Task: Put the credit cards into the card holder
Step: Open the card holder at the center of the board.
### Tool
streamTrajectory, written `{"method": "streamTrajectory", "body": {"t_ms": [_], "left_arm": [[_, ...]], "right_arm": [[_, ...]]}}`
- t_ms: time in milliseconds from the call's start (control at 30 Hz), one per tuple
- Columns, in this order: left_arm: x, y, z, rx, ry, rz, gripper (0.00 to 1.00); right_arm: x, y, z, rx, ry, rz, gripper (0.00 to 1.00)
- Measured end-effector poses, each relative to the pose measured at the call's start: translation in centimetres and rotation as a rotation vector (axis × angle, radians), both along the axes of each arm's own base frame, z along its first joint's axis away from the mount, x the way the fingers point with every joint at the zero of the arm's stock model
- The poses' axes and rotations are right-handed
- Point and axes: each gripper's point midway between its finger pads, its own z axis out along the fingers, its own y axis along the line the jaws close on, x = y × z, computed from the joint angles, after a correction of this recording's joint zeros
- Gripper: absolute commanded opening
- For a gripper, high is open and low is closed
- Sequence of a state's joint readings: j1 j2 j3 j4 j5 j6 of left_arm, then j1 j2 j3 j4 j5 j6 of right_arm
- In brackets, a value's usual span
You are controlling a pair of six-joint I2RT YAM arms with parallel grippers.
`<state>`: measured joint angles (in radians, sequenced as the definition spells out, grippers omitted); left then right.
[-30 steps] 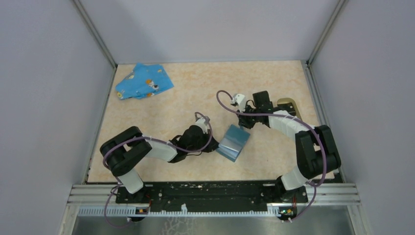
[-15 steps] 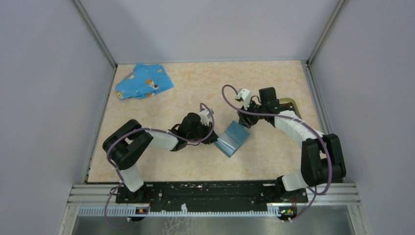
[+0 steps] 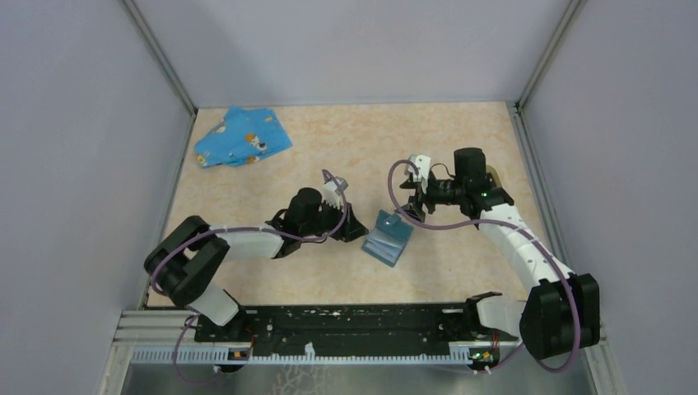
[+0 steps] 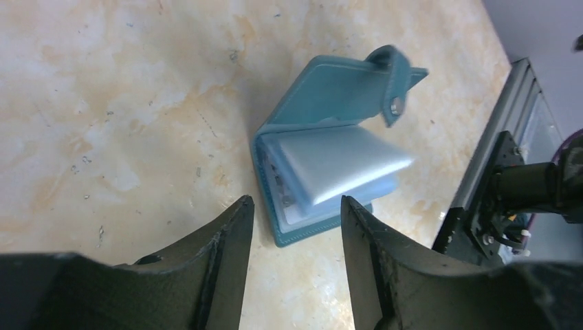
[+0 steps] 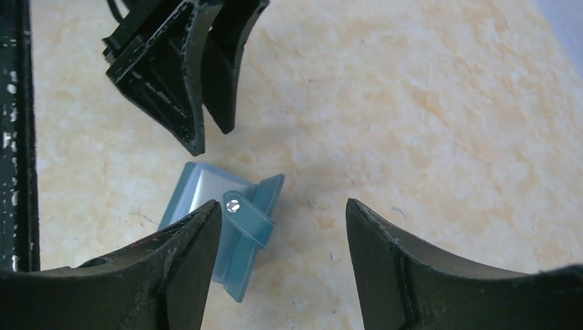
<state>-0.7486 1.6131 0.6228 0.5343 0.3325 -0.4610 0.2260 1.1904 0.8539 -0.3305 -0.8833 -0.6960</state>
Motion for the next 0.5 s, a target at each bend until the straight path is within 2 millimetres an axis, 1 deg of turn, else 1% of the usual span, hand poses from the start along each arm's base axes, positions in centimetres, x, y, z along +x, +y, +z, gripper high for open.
{"method": "streamTrajectory", "body": {"t_ms": [67,133,200,267,300,400,500], "left_arm": [[-0.2,0.6,1.6,-0.028,-0.03,0.012,0.64],[-0.4,1.3,2.8,-0.051,-0.052,0.03,0.71],[-0.6,2.3,3.6,-0.066,-0.073,0.057,0.81],[-1.0,3.5,4.5,-0.083,-0.097,0.091,0.94],[-1.2,4.2,4.9,-0.094,-0.109,0.115,0.98],[-1.8,5.8,6.1,-0.139,-0.138,0.18,0.99],[-2.6,7.5,6.5,-0.202,-0.145,0.245,0.99]], "right_arm": [[-1.1,0.4,0.4,0.017,-0.042,0.066,0.72],[-2.3,0.6,0.9,0.028,-0.09,0.129,0.73],[-3.2,0.9,1.5,0.041,-0.146,0.195,0.74],[-4.1,1.2,1.7,0.058,-0.163,0.25,0.74],[-4.5,1.4,1.6,0.066,-0.156,0.272,0.73],[-5.3,1.9,1.1,0.084,-0.123,0.324,0.73],[-5.9,2.4,-0.3,0.04,-0.1,0.345,0.77]]}}
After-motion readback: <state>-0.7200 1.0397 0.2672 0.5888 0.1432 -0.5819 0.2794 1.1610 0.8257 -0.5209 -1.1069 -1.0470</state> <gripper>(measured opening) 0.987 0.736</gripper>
